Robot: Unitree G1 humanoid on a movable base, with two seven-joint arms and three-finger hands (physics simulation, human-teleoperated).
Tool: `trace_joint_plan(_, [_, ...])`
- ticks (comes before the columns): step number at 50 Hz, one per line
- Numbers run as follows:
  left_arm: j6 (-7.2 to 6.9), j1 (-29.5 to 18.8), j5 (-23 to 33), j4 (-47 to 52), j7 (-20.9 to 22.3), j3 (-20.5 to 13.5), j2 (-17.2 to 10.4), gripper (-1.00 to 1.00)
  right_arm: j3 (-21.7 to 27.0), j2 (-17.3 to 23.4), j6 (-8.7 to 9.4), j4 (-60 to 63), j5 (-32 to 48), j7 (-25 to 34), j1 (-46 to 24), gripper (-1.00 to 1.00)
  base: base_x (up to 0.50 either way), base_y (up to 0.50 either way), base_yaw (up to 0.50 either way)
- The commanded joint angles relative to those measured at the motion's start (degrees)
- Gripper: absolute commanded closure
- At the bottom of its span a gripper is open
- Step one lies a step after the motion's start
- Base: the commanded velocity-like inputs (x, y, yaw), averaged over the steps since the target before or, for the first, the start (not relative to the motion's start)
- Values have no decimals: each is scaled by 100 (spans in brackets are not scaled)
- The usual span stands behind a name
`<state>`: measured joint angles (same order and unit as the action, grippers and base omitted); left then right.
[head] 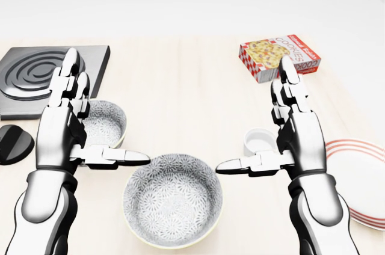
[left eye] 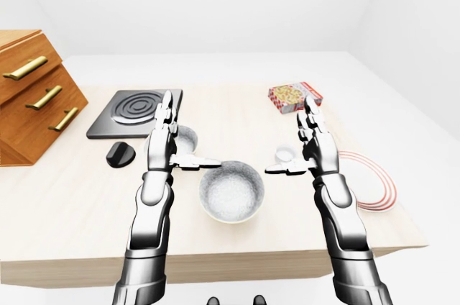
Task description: Pick the akita bowl from table center and place it on the plate.
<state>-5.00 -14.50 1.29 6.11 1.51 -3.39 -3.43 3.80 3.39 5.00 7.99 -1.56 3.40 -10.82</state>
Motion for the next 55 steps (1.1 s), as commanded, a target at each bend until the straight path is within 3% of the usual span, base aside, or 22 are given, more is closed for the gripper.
trace_joint_plan(1, [0, 12, 12, -13, -11, -6, -1, -100, -39, -20, 0, -11, 41, 56, -13, -100, 44, 0, 0])
trace_joint_plan(24, [0, -15, 6, -99, -28, -72, -56, -100, -47, -30, 0, -103, 136, 31, -22, -100, 4, 0, 0])
trace_joint_plan(29, [0, -126, 237, -443, -111, -184, -227, -100, -46, -28, 0, -93, 144, 38, 5, -100, 0, 0, 0])
trace_joint_plan(35, [0, -495, 999, -1487, -245, -330, -641, -100, -49, -29, 0, -59, 155, 62, 69, -100, 0, 0, 0])
trace_joint_plan(42, [662, -996, 1682, -2906, -308, -349, -989, -100, -40, -28, 0, -49, 164, 98, 135, -100, 0, 0, 0])
trace_joint_plan(45, [1000, -1145, 2404, -3564, -635, -178, -1175, -100, -44, -27, 0, -48, 175, 112, 149, -100, 0, 0, 0])
trace_joint_plan(50, [1000, -1243, 2825, -4059, -799, -195, -1196, -100, -31, -25, 0, -97, 174, 124, 144, -100, 0, 0, 0])
trace_joint_plan(55, [1000, -1401, 3611, -4665, -1319, -38, -1343, -100, -46, -31, 0, -130, 185, 122, 128, -100, 0, 0, 0])
